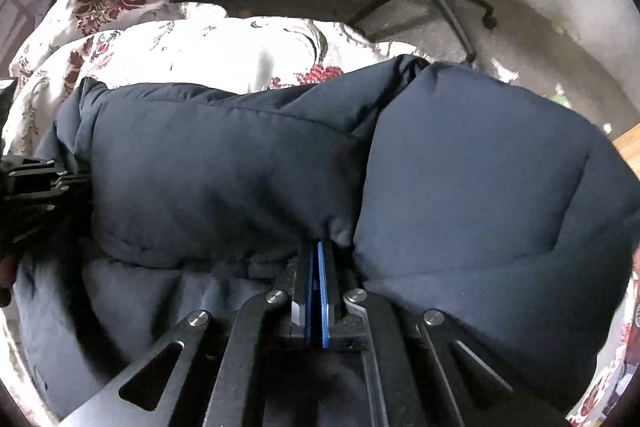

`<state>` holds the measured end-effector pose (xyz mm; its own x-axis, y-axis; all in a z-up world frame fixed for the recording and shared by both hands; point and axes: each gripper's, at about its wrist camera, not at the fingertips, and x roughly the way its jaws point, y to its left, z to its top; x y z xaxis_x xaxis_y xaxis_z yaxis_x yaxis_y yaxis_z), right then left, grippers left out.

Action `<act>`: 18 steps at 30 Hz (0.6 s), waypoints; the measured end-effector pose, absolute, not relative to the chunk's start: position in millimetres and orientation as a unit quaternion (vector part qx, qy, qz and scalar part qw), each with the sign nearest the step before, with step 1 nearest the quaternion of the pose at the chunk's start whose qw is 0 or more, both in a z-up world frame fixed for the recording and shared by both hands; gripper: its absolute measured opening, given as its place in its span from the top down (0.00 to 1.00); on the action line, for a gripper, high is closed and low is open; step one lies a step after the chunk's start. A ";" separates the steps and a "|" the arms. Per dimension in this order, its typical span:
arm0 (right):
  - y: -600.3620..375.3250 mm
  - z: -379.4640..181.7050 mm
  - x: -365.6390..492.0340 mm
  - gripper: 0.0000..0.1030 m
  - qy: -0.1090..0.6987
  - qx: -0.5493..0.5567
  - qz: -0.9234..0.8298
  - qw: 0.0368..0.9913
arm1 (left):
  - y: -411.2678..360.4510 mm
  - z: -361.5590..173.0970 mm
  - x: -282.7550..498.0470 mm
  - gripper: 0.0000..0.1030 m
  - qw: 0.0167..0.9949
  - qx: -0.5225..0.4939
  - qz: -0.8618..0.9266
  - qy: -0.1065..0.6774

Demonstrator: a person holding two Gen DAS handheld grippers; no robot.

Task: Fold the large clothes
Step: 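Open both grippers and release the folded hem onto the jacket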

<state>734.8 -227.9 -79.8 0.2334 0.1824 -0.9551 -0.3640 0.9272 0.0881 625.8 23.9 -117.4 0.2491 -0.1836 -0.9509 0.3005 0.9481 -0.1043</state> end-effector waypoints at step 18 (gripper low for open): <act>-225.4 18.8 651.7 0.46 0.467 -0.033 0.122 0.875 | 48.9 11.4 516.1 0.52 0.892 -0.001 -0.083 0.444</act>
<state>651.7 -225.4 18.8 0.5341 0.1820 -0.8256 -0.2443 0.9681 0.0553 516.1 48.9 11.4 0.5922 -0.1492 -0.7918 0.1476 0.9862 -0.0755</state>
